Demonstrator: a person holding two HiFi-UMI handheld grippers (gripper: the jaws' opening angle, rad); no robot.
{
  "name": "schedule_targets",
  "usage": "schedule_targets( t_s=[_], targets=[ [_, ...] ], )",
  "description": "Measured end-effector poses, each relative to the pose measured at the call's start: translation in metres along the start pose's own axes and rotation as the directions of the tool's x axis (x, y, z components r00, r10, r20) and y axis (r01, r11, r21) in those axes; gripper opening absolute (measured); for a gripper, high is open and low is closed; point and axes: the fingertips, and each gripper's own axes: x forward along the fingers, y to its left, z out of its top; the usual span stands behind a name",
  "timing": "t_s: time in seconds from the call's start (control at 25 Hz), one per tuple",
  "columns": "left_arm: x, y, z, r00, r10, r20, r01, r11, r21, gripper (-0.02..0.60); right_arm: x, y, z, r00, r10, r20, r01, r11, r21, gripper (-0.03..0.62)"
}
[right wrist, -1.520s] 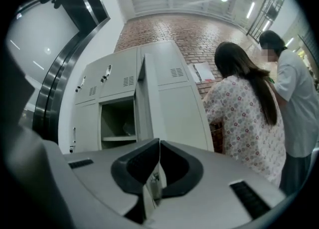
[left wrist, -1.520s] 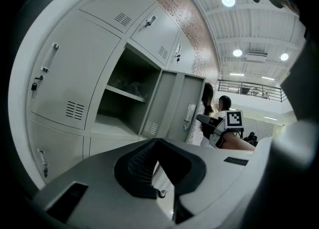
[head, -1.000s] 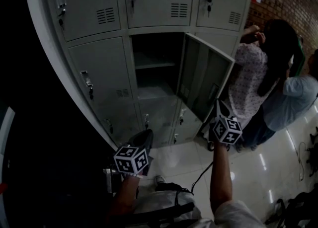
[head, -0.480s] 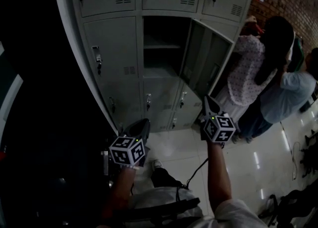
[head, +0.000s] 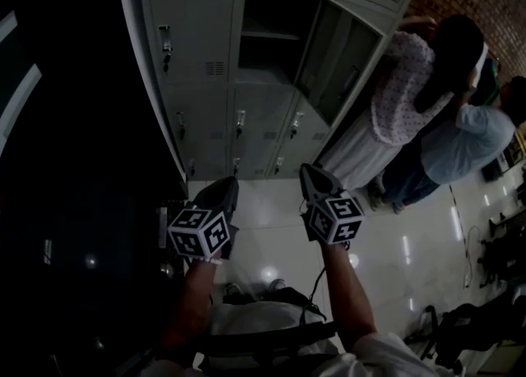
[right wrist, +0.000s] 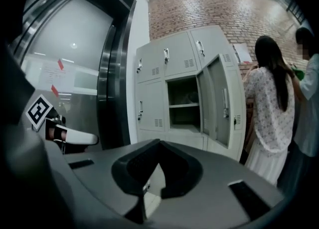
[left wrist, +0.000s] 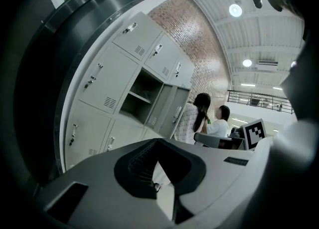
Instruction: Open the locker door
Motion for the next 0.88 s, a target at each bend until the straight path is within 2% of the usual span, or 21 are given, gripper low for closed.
schedule_targets(
  t_s=[0.24, 0.48, 0.6, 0.88],
  targets=[
    [-0.017, -0.05, -0.029, 1.0, 0.02, 0.001, -0.02, 1.0, 0.021, -0.006, -0.052, 0.002, -0.019, 0.998, 0.056, -0.002, -0.055, 0.998, 0.038, 0.005],
    [-0.039, -0.119, -0.078, 0.997, 0.072, -0.016, -0.072, 0.997, 0.022, -0.006, -0.135, -0.011, -0.052, 0.994, 0.108, -0.02, -0.106, 0.992, 0.071, 0.005],
    [-0.057, -0.156, -0.108, 0.993, 0.114, -0.034, -0.113, 0.993, 0.032, -0.006, -0.176, -0.016, -0.072, 0.988, 0.151, -0.025, -0.148, 0.983, 0.112, 0.005],
    [-0.107, -0.23, -0.155, 0.988, 0.141, -0.061, -0.137, 0.988, 0.075, -0.006, -0.245, -0.008, -0.098, 0.975, 0.22, 0.001, -0.217, 0.961, 0.169, 0.004]
  ],
)
